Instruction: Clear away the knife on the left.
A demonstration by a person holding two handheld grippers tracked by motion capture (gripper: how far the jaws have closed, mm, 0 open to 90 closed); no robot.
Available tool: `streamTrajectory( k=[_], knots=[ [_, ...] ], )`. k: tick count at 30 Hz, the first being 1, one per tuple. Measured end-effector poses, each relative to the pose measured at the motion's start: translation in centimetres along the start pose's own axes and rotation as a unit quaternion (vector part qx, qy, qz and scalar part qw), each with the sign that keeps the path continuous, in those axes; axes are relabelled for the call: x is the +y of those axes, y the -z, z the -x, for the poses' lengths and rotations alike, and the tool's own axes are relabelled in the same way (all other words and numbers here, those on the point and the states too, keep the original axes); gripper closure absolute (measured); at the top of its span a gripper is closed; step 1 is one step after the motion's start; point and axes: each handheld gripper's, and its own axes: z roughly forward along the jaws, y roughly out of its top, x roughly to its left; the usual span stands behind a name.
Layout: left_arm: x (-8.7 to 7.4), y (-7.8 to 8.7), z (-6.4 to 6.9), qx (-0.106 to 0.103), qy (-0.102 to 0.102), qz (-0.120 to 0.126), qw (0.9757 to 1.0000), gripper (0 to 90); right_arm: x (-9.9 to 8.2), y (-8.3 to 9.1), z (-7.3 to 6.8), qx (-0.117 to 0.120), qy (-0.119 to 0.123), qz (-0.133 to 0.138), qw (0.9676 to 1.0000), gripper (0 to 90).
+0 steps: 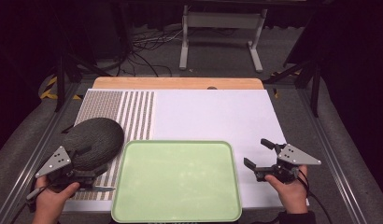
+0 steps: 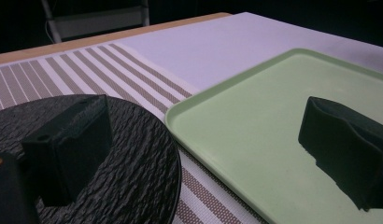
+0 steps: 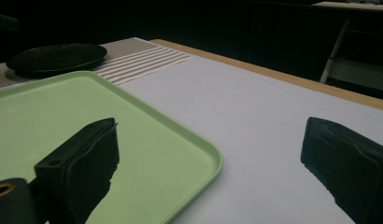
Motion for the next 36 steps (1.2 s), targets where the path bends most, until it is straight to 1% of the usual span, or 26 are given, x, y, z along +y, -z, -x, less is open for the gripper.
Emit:
streamTrajectory(
  k=[1, 2, 3, 4, 7, 8, 12, 15, 18, 19, 20, 21, 22, 23, 25, 26, 27, 28, 29, 30, 32, 33, 34, 36],
  knots=[
    [0.0, 0.2, 0.1, -0.006, 0.000, 0.001, 1.0000, 5.6, 0.0, 0.0, 0.0, 0.000, -0.001, -0.001, 1.0000, 5.3],
    [0.0, 0.2, 0.1, -0.006, 0.000, 0.001, 1.0000, 6.6, 0.0, 0.0, 0.0, 0.000, -0.001, -0.001, 1.0000, 5.3],
    [0.0, 0.2, 0.1, -0.005, -0.006, 0.004, 1.0000, 6.6, -0.1, 0.0, 0.0, -0.001, -0.001, 0.000, 1.0000, 5.3],
    [0.0, 0.2, 0.2, -0.005, -0.008, 0.004, 0.9999, 6.4, -0.1, -0.1, 0.0, 0.000, -0.003, -0.001, 1.0000, 5.2],
    [0.1, 0.3, 0.2, -0.007, -0.006, 0.007, 0.9999, 6.3, -0.2, -0.2, 0.0, 0.003, -0.004, -0.002, 1.0000, 5.2],
    [0.2, 0.3, 0.1, -0.013, -0.004, 0.007, 0.9999, 6.3, -0.2, -0.2, -0.1, 0.002, -0.003, -0.004, 1.0000, 5.2],
    [0.4, 0.3, 0.0, -0.018, -0.006, 0.006, 0.9998, 6.8, -0.2, -0.2, 0.0, 0.000, -0.007, -0.003, 1.0000, 5.3],
    [0.6, 0.3, -0.1, -0.019, -0.001, 0.007, 0.9998, 7.3, -0.3, -0.2, 0.2, -0.002, -0.013, -0.005, 0.9999, 5.0],
    [0.6, 0.2, -0.2, -0.015, 0.003, 0.003, 0.9999, 7.4, -0.2, 0.0, 0.3, -0.005, -0.014, 0.000, 0.9999, 5.1],
    [0.6, 0.1, -0.3, -0.012, 0.000, -0.002, 0.9999, 7.4, -0.3, 0.0, 0.4, -0.006, -0.017, 0.000, 0.9998, 5.1],
    [0.7, 0.0, -0.2, -0.006, -0.011, -0.014, 0.9998, 7.5, -0.4, -0.1, 0.5, -0.006, -0.019, -0.002, 0.9998, 5.1],
    [0.7, 0.0, -0.2, -0.006, -0.011, -0.014, 0.9998, 7.6, -0.4, -0.1, 0.5, -0.006, -0.019, -0.002, 0.9998, 5.1],
    [0.8, -0.1, -0.1, -0.006, -0.023, -0.024, 0.9994, 7.6, -0.6, -0.2, 0.5, -0.004, -0.021, -0.006, 0.9997, 5.0],
    [0.9, -0.1, 0.1, -0.009, -0.035, -0.032, 0.9989, 7.7, -0.7, -0.4, 0.6, -0.003, -0.021, -0.008, 0.9997, 5.0],
    [1.2, 0.0, 0.3, -0.018, -0.047, -0.037, 0.9981, 8.7, -0.7, -0.6, 0.6, -0.004, -0.020, -0.012, 0.9997, 5.0],
    [1.6, 0.1, 0.3, -0.031, -0.049, -0.041, 0.9975, 9.1, -0.7, -0.6, 0.6, -0.003, -0.021, -0.012, 0.9997, 5.1],
    [1.8, 0.2, 0.2, -0.034, -0.049, -0.044, 0.9973, 9.7, -0.7, -0.7, 0.6, -0.003, -0.022, -0.012, 0.9997, 5.0],
    [2.0, 0.2, 0.2, -0.038, -0.054, -0.051, 0.9965, 9.9, -0.7, -0.7, 0.6, -0.002, -0.021, -0.012, 0.9997, 5.1],
    [2.0, 0.2, 0.2, -0.038, -0.054, -0.051, 0.9965, 9.7, -0.7, -0.7, 0.6, -0.002, -0.021, -0.012, 0.9997, 5.1],
    [2.3, 0.3, 0.1, -0.047, -0.060, -0.066, 0.9949, 9.7, -0.7, -0.8, 0.6, -0.002, -0.022, -0.014, 0.9997, 5.1],
    [2.6, 0.4, 0.0, -0.058, -0.065, -0.087, 0.9923, 9.8, -0.8, -0.9, 0.5, -0.002, -0.021, -0.017, 0.9996, 5.2],
    [2.8, 0.4, 0.0, -0.058, -0.071, -0.096, 0.9912, 10.1, -0.8, -0.9, 0.5, -0.001, -0.020, -0.017, 0.9996, 5.2],
    [2.9, 0.4, 0.0, -0.055, -0.081, -0.107, 0.9894, 10.3, -0.8, -0.9, 0.5, -0.001, -0.021, -0.018, 0.9996, 5.2],
    [3.4, 0.4, 0.0, -0.049, -0.102, -0.133, 0.9846, 10.4, -0.9, -1.0, 0.5, 0.000, -0.022, -0.018, 0.9996, 5.4]
  ],
)
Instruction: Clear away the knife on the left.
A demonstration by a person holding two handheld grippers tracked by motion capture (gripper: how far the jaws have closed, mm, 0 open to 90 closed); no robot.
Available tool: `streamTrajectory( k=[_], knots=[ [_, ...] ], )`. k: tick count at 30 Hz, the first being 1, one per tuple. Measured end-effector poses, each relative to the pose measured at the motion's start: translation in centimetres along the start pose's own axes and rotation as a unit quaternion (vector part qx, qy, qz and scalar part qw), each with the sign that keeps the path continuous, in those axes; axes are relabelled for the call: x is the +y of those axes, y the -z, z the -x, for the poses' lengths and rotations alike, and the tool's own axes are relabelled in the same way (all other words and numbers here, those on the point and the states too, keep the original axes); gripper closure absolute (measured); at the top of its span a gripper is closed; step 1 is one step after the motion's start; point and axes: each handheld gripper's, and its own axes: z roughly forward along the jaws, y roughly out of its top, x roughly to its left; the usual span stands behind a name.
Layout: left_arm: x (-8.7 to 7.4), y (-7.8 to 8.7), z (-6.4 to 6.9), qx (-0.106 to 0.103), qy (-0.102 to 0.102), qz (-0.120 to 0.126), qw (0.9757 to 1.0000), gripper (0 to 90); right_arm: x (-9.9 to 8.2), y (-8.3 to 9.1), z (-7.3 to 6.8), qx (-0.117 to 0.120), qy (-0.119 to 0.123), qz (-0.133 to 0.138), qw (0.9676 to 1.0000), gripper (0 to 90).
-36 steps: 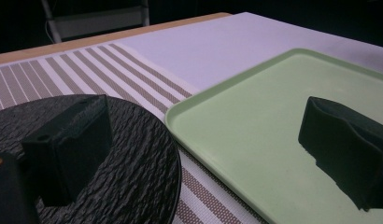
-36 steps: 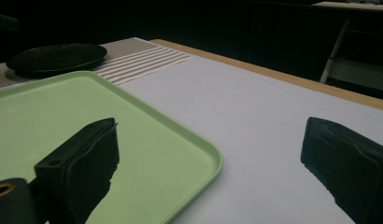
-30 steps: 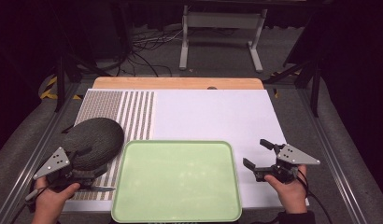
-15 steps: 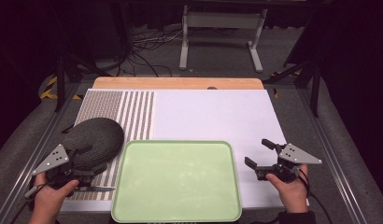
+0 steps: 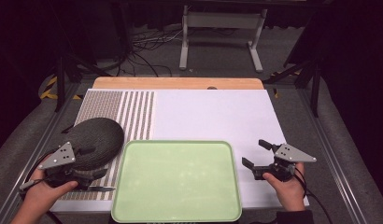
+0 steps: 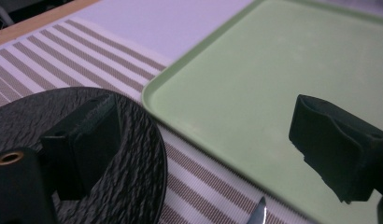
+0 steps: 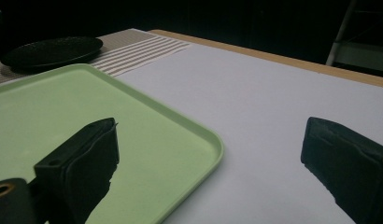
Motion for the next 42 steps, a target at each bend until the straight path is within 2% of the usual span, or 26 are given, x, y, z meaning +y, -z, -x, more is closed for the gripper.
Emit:
streamTrajectory(
  k=[8, 13, 19, 20, 22, 23, 25, 27, 28, 36, 41, 42],
  knots=[
    [0.8, 0.8, -0.5, -0.011, -0.016, -0.065, 0.9977, 11.4, -0.1, 0.0, 0.0, 0.000, 0.002, 0.000, 1.0000, 5.8],
    [0.9, 1.3, -0.9, -0.016, -0.026, -0.104, 0.9941, 11.8, -0.2, -0.1, 0.0, 0.001, 0.003, -0.003, 1.0000, 5.8],
    [1.1, 1.8, -1.1, -0.023, -0.039, -0.136, 0.9897, 12.2, -0.2, -0.2, 0.0, 0.000, 0.002, -0.005, 1.0000, 5.7],
    [1.1, 1.8, -1.1, -0.023, -0.039, -0.136, 0.9897, 12.2, -0.2, -0.2, 0.0, 0.000, 0.003, -0.006, 1.0000, 5.7],
    [1.2, 1.9, -1.1, -0.030, -0.049, -0.157, 0.9860, 12.2, -0.2, -0.2, 0.0, 0.001, 0.002, -0.007, 1.0000, 5.7],
    [1.2, 1.9, -1.1, -0.030, -0.049, -0.157, 0.9860, 12.3, -0.2, -0.2, 0.0, 0.001, 0.002, -0.007, 1.0000, 5.7],
    [1.3, 1.9, -1.1, -0.032, -0.053, -0.167, 0.9840, 12.3, -0.2, -0.2, 0.0, 0.001, 0.001, -0.008, 1.0000, 5.6],
    [1.4, 1.9, -1.1, -0.036, -0.059, -0.184, 0.9806, 12.3, -0.3, -0.2, 0.1, 0.001, 0.001, -0.007, 1.0000, 5.6],
    [1.4, 1.9, -1.1, -0.036, -0.059, -0.184, 0.9806, 12.4, -0.3, -0.2, 0.1, 0.002, 0.002, -0.005, 1.0000, 5.6],
    [1.6, 1.8, -1.3, -0.047, -0.084, -0.236, 0.9670, 12.5, -0.3, -0.2, 0.2, 0.001, 0.001, -0.007, 1.0000, 5.5],
    [1.6, 1.5, -1.2, -0.056, -0.099, -0.269, 0.9565, 13.5, -0.3, -0.1, 0.2, 0.003, -0.001, -0.005, 1.0000, 5.5],
    [1.6, 1.5, -1.3, -0.058, -0.101, -0.272, 0.9550, 13.8, -0.4, -0.1, 0.2, 0.004, -0.001, -0.005, 1.0000, 5.5]
  ],
)
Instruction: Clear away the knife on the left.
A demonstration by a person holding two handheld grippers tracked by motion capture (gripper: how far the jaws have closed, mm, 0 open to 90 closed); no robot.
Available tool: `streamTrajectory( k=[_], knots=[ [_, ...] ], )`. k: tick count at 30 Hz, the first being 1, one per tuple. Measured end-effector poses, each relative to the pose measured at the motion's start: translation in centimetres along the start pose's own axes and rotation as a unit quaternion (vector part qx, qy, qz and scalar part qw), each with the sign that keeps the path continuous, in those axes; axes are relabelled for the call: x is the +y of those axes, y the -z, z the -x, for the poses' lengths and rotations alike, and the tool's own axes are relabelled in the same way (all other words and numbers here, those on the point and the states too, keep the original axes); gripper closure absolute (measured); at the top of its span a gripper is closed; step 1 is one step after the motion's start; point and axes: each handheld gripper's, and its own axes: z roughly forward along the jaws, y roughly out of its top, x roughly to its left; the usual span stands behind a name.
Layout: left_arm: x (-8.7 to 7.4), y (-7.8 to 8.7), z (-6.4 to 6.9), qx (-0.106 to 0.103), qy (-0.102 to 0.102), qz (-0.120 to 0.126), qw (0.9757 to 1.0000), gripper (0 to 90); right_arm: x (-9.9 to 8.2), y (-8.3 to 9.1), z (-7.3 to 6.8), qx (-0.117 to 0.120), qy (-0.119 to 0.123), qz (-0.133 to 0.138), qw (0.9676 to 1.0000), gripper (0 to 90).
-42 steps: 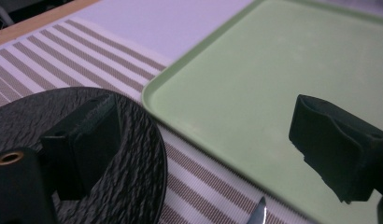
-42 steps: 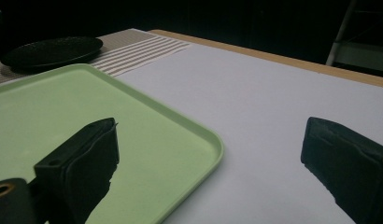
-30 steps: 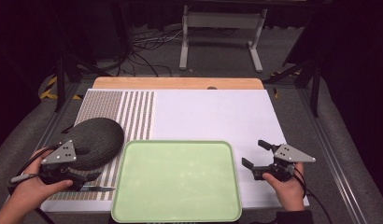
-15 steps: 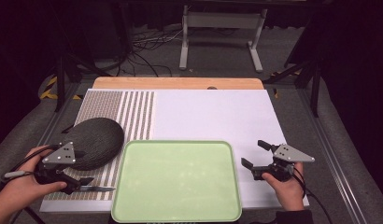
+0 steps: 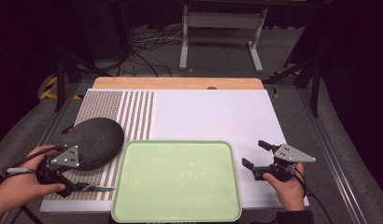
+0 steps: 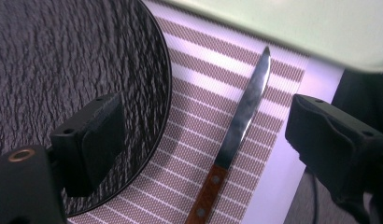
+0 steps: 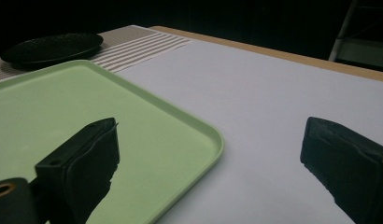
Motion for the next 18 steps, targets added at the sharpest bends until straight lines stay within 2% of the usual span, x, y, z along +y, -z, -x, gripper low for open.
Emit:
streamTrajectory(
  k=[6, 8, 12, 16, 18],
  knots=[
    [-0.1, -0.5, -0.4, -0.011, -0.034, -0.042, 0.9985, 17.9, 0.0, 0.0, 0.1, -0.001, 0.000, -0.001, 1.0000, 5.4],
    [-0.2, -0.6, -0.4, -0.015, -0.038, -0.051, 0.9978, 20.1, 0.0, 0.0, 0.1, 0.000, -0.002, 0.002, 1.0000, 5.4],
    [-0.3, -1.0, -0.3, -0.033, -0.058, -0.072, 0.9951, 24.0, 0.0, 0.1, 0.1, 0.000, -0.003, 0.004, 1.0000, 5.4],
    [-0.4, -1.4, -0.3, -0.035, -0.070, -0.093, 0.9926, 24.8, 0.0, 0.0, 0.1, 0.001, -0.002, 0.003, 1.0000, 5.3],
    [-0.4, -1.7, -0.3, -0.036, -0.079, -0.112, 0.9899, 25.2, 0.0, 0.0, 0.1, 0.000, -0.001, 0.002, 1.0000, 5.1]
  ],
)
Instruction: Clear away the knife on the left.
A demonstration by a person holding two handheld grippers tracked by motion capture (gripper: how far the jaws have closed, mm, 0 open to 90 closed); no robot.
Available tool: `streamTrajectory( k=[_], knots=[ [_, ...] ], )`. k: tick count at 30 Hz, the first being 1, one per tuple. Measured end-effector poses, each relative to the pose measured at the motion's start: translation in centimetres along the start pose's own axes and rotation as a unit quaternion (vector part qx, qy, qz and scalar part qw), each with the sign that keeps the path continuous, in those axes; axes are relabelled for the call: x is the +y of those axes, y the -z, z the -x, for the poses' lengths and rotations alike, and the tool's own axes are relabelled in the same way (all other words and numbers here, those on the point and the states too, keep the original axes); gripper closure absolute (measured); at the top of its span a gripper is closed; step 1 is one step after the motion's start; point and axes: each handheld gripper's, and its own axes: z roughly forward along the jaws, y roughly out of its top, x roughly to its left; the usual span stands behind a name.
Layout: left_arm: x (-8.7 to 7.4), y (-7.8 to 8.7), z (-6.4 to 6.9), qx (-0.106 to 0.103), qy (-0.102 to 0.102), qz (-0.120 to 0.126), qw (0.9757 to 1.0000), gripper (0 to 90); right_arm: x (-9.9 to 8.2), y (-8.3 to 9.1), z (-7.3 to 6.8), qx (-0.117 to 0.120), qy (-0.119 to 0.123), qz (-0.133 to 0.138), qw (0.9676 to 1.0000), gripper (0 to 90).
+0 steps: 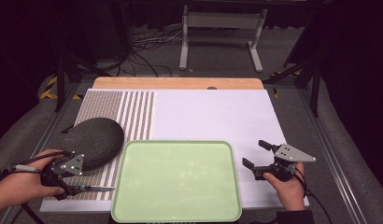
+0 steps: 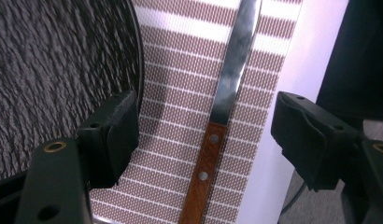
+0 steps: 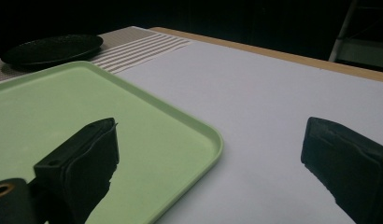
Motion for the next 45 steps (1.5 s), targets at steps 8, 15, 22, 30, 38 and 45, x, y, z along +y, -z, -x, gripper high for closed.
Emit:
streamTrajectory(
  k=[8, 15, 22, 30, 38, 45],
  knots=[
    [0.4, -1.0, -0.1, -0.004, -0.020, -0.056, 0.9982, 33.5, 0.0, 0.1, 0.1, -0.002, 0.000, 0.001, 1.0000, 5.1],
    [0.5, -1.9, 0.0, -0.013, -0.039, -0.085, 0.9955, 44.7, -0.1, 0.0, 0.2, -0.002, 0.000, -0.001, 1.0000, 5.0],
    [0.5, -2.6, 0.0, -0.024, -0.055, -0.104, 0.9927, 57.0, -0.2, -0.1, 0.2, 0.001, -0.001, -0.007, 1.0000, 5.0],
    [0.8, -3.1, 0.0, -0.034, -0.072, -0.115, 0.9901, 76.3, -0.3, -0.2, 0.2, 0.007, -0.003, -0.009, 0.9999, 5.7],
    [0.9, -3.2, 0.1, -0.032, -0.090, -0.120, 0.9881, 77.5, -0.3, -0.2, 0.3, 0.010, -0.001, -0.009, 0.9999, 6.0],
    [0.8, -3.2, 0.2, -0.032, -0.089, -0.116, 0.9888, 77.7, -0.3, -0.2, 0.2, 0.012, -0.003, -0.007, 0.9999, 6.0]
  ],
)
